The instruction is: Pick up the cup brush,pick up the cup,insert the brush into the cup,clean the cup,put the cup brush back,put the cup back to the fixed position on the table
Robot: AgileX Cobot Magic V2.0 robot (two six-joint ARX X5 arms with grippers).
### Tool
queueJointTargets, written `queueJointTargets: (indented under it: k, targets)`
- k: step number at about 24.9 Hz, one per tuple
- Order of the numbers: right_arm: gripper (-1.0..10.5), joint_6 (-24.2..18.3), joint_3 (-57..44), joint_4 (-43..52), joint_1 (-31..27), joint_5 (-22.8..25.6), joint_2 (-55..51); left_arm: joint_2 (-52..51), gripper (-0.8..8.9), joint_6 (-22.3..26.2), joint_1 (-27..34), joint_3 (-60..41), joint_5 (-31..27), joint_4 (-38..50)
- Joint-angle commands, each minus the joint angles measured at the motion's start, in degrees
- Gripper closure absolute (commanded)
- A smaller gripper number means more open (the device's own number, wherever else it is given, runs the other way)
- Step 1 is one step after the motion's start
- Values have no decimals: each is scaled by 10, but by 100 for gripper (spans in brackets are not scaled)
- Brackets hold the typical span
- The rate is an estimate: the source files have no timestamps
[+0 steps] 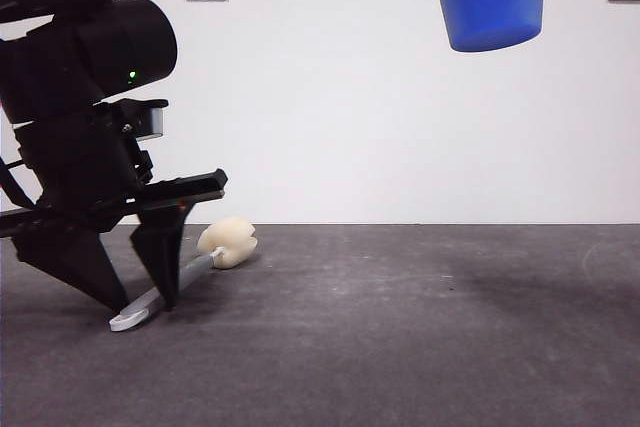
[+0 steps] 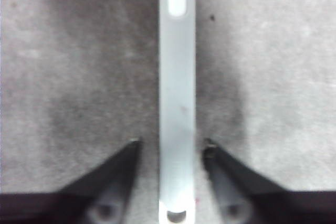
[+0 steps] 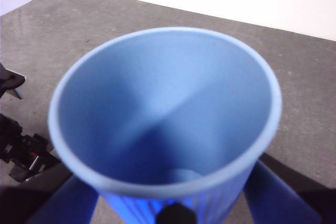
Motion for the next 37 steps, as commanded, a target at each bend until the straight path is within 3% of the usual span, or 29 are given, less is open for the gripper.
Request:
queueJointTargets:
  k: [1, 10, 21, 28, 34, 37]
  targets:
    - [963, 10, 2, 6, -2, -1, 5, 4, 403, -3, -1, -5, 13, -11]
    - [963, 21, -16, 52, -38, -22, 89, -47, 403, 1, -1, -5, 43, -21]
    - [963, 7, -51, 281, -137, -122, 285, -240, 404, 46, -2, -5, 68, -101]
    - [963, 1, -52, 389, -177, -155, 418, -323, 404, 63, -1, -5, 67, -141]
    - [963, -22, -53, 402, -189, -156, 453, -325, 404, 75, -1, -5, 53, -153]
    - [960, -21, -53, 358, -194, -164, 456, -325, 404, 76, -1, -5, 53, -150]
